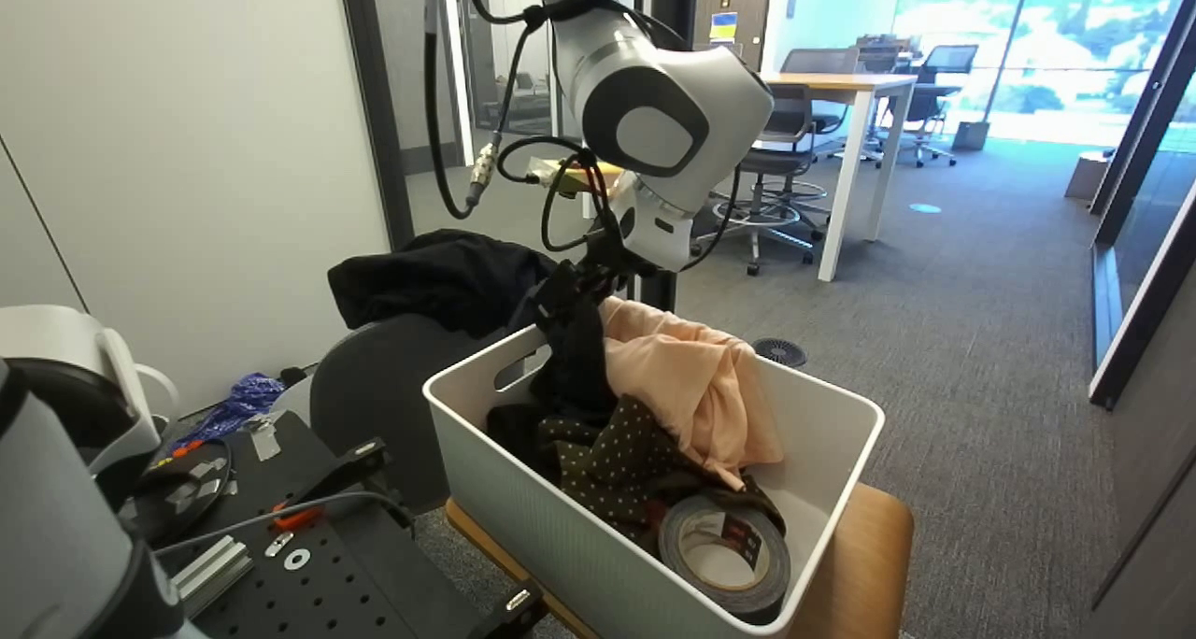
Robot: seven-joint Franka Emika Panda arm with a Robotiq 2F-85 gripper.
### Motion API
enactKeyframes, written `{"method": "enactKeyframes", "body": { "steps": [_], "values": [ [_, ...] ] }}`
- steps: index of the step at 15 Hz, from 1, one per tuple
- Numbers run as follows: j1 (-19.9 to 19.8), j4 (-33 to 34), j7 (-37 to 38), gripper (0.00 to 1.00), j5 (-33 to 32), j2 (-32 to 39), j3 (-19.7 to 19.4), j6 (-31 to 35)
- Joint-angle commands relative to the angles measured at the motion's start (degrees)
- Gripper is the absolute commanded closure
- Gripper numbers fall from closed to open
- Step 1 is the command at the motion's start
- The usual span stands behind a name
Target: Pick up one cloth from the box and put it on the headrest of the chair
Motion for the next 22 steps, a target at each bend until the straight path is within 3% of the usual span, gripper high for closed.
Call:
{"method": "enactKeyframes", "body": {
  "steps": [1,22],
  "values": [
    [0.86,2.33,0.05,0.0,-1.03,1.6,-0.5,-4.68],
    [0.78,2.62,-3.2,0.0,-0.28,3.1,-1.24,-5.09]
  ]
}}
